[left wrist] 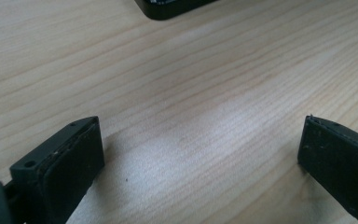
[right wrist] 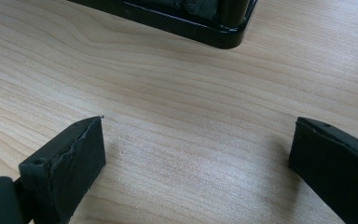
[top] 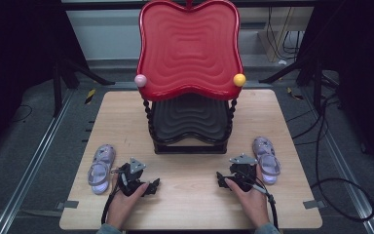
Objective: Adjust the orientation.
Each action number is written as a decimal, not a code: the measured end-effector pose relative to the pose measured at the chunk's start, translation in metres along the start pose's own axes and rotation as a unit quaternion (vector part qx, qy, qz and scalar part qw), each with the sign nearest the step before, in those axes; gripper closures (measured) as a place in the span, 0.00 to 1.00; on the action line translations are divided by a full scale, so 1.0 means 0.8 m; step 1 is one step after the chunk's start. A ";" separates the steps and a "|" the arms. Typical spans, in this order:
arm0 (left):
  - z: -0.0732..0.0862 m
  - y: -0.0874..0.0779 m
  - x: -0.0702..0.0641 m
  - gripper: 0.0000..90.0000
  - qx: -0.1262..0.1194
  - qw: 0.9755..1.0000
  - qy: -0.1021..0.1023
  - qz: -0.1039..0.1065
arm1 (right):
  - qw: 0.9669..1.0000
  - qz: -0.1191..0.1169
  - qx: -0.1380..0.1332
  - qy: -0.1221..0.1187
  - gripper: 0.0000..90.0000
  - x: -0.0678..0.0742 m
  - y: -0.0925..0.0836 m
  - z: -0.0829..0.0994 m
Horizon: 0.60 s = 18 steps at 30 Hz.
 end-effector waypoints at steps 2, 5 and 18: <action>0.000 -0.006 0.001 0.04 0.023 1.000 -0.003 0.004 | 1.000 0.000 0.000 0.000 0.04 0.000 0.000 0.000; -0.006 -0.024 0.002 0.06 0.042 0.999 -0.008 0.005 | 1.000 0.000 0.000 0.000 0.04 0.000 0.000 0.000; -0.034 -0.126 0.065 0.08 0.077 0.996 -0.002 -0.033 | 1.000 0.000 0.000 -0.001 0.04 0.000 0.000 0.000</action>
Point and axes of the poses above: each handheld gripper's, and its own axes: y roughly forward along the jaws, z roughly out of its underside, x roughly to its left, the point moved 10 cm from there along y, roughly forward along the jaws, and after that the axes turned 6 degrees about y, right-handed, at the moved point
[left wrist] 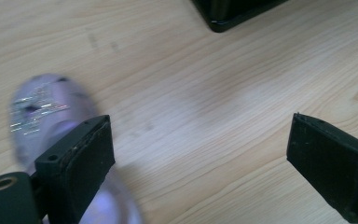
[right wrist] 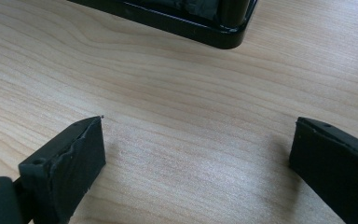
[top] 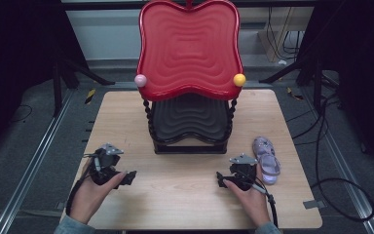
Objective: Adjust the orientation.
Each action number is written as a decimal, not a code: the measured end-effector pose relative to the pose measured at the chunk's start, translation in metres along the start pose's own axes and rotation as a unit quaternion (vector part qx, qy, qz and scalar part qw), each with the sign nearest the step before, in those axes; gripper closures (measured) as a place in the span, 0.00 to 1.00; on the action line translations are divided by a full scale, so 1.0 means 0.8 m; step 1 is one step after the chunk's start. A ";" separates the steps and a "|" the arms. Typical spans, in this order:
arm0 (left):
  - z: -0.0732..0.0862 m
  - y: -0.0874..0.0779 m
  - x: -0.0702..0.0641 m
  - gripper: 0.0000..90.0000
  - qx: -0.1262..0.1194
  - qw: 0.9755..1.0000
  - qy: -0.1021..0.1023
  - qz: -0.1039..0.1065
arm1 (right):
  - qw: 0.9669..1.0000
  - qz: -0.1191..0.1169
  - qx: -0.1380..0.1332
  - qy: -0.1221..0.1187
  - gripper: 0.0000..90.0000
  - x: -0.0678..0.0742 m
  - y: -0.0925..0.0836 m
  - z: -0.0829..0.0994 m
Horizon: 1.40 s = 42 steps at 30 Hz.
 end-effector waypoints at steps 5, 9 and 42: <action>0.017 -0.020 0.044 0.09 0.009 0.999 -0.034 -0.017 | 1.000 0.000 0.000 0.000 0.04 0.000 0.000 0.000; 0.036 -0.036 0.077 0.13 0.011 0.997 -0.062 -0.032 | 1.000 0.000 0.000 0.000 0.04 0.000 0.000 0.000; 0.106 0.026 0.113 0.80 0.155 0.982 -0.096 0.047 | 1.000 -0.002 -0.001 -0.004 0.04 0.000 0.000 0.000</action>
Point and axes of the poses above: each handheld gripper's, and its own axes: y roughly forward along the jaws, z roughly out of its underside, x roughly to its left, the point moved 10 cm from there along y, roughly forward along the jaws, and after that the axes turned 6 degrees about y, right-handed, at the moved point
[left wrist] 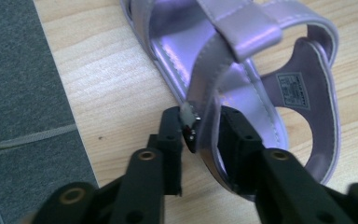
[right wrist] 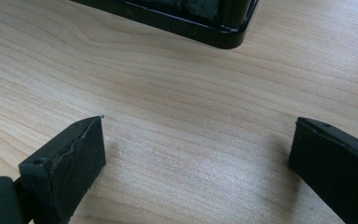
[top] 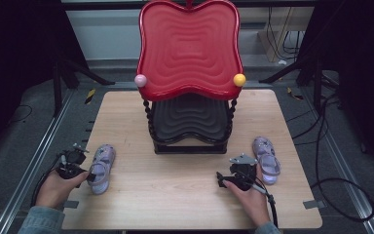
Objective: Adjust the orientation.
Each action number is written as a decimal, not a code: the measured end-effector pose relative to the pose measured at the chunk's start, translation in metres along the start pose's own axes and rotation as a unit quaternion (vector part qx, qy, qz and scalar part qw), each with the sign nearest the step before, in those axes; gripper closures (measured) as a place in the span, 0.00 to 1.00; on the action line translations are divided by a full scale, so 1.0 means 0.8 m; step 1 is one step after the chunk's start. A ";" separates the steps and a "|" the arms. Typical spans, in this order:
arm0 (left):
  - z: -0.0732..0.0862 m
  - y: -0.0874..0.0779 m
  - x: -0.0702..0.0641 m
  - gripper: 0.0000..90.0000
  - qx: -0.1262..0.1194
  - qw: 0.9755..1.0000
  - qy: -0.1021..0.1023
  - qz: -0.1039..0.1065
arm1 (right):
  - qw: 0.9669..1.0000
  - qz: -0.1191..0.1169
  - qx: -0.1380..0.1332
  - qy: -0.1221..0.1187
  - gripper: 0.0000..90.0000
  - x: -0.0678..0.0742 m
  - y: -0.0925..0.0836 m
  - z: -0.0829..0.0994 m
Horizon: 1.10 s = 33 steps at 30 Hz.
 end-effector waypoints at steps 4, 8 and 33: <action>-0.002 -0.002 0.007 0.87 0.000 1.000 0.009 -0.013 | 1.000 0.000 0.000 0.000 0.04 0.000 0.000 0.000; -0.005 -0.004 0.011 0.88 -0.004 1.000 0.016 -0.021 | 1.000 -0.001 0.000 -0.001 0.04 0.000 0.000 0.000; -0.072 -0.034 -0.168 0.92 -0.053 0.974 0.213 0.053 | 1.000 -0.001 0.001 0.001 0.04 0.000 0.000 0.000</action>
Point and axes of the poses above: each handheld gripper's, and its own axes: y roughly forward along the jaws, z roughly out of its underside, x roughly to its left, the point moved 10 cm from there along y, roughly forward along the jaws, and after that the axes turned 6 degrees about y, right-handed, at the moved point
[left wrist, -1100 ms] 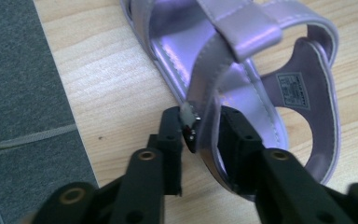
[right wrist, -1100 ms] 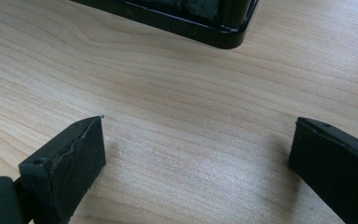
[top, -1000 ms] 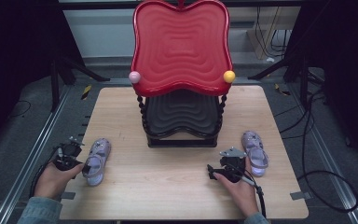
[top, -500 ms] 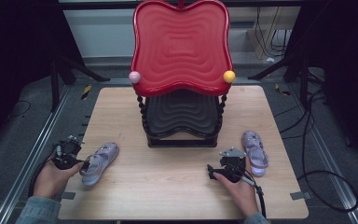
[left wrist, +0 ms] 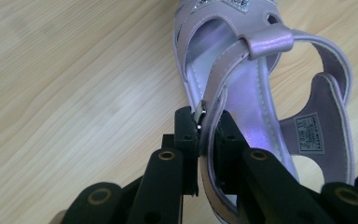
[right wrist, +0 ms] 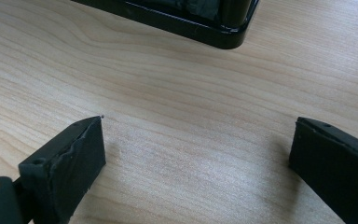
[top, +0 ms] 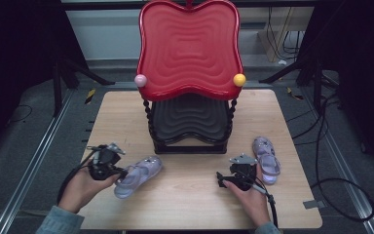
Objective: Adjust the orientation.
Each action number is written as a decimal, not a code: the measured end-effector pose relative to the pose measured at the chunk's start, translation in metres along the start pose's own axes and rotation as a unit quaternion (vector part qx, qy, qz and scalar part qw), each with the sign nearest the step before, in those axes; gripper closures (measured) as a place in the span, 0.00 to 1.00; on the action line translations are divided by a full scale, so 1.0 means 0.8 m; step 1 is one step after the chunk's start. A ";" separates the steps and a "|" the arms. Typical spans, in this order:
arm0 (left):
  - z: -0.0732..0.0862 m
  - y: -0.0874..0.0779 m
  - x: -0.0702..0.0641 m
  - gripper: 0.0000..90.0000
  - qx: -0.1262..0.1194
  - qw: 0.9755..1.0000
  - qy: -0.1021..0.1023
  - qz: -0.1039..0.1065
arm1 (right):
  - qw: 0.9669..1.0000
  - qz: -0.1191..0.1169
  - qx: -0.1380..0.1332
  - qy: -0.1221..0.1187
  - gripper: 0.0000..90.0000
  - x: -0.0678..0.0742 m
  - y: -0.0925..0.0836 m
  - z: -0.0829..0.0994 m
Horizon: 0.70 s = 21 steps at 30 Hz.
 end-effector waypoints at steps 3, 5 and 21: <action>-0.024 0.017 -0.019 0.92 0.006 1.000 0.024 0.008 | 1.000 0.000 0.000 0.000 0.04 0.000 0.000 0.000; -0.029 0.021 -0.024 0.92 0.008 1.000 0.029 0.011 | 1.000 0.000 0.000 0.000 0.04 0.000 0.000 0.000; -0.016 0.052 -0.030 0.91 0.054 0.997 0.054 -0.002 | 1.000 0.002 -0.002 -0.001 0.05 0.000 0.000 0.000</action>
Point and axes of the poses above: each handheld gripper's, and its own axes: y roughly forward along the jaws, z roughly out of its underside, x roughly to its left, the point moved 10 cm from there along y, roughly forward along the jaws, and after that the axes turned 6 degrees about y, right-handed, at the moved point
